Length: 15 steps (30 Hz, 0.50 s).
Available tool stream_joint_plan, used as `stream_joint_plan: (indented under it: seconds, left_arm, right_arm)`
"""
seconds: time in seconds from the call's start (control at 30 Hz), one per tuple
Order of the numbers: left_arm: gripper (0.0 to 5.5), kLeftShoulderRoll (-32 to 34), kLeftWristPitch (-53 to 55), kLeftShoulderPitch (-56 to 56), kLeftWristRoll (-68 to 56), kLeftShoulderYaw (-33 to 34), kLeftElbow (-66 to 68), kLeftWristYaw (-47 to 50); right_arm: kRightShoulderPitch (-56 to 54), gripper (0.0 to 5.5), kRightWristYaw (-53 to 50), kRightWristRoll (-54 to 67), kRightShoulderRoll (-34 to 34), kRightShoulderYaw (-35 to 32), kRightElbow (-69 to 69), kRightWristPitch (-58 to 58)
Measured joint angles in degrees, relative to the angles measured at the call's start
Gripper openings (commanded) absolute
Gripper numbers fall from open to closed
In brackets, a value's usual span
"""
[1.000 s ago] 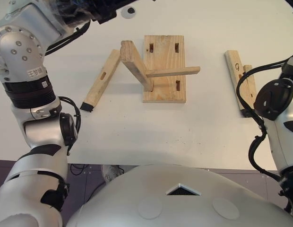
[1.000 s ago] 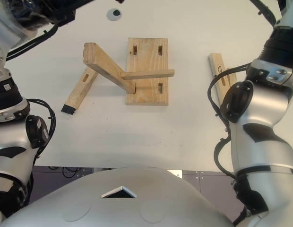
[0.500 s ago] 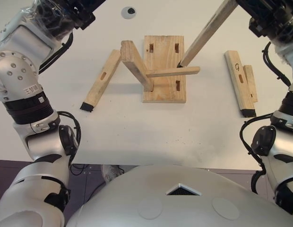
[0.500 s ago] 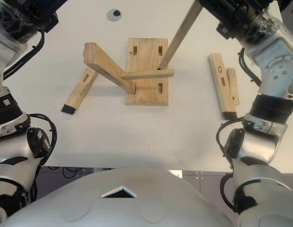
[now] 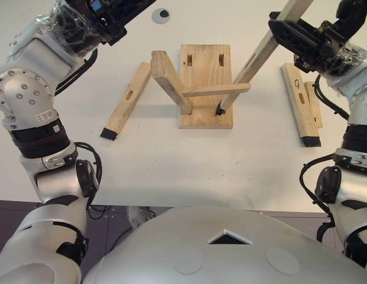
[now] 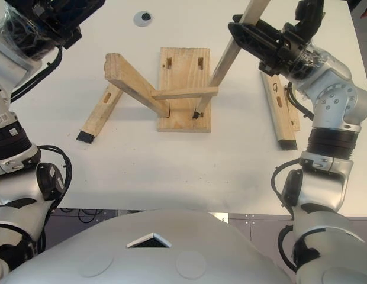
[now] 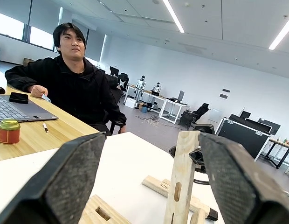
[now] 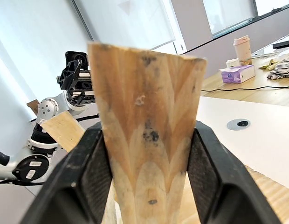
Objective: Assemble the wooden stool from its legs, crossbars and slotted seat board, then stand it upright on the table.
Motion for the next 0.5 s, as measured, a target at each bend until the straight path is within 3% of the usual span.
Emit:
stream_joint_plan:
  seconds: [0.27,0.5]
  left_arm:
    - [3.63,-0.6,-0.1,0.0,-0.1,-0.4,-0.2,0.1]
    - [3.63,-1.4,0.3,-0.8,-1.2,0.9,2.7,3.4]
  right_arm:
    - [-2.9,2.05,5.6,-3.3,-4.4,2.8,4.3,-2.2]
    - [-2.1,2.04,12.3,-5.6,-9.6,7.6,-3.7,-5.7]
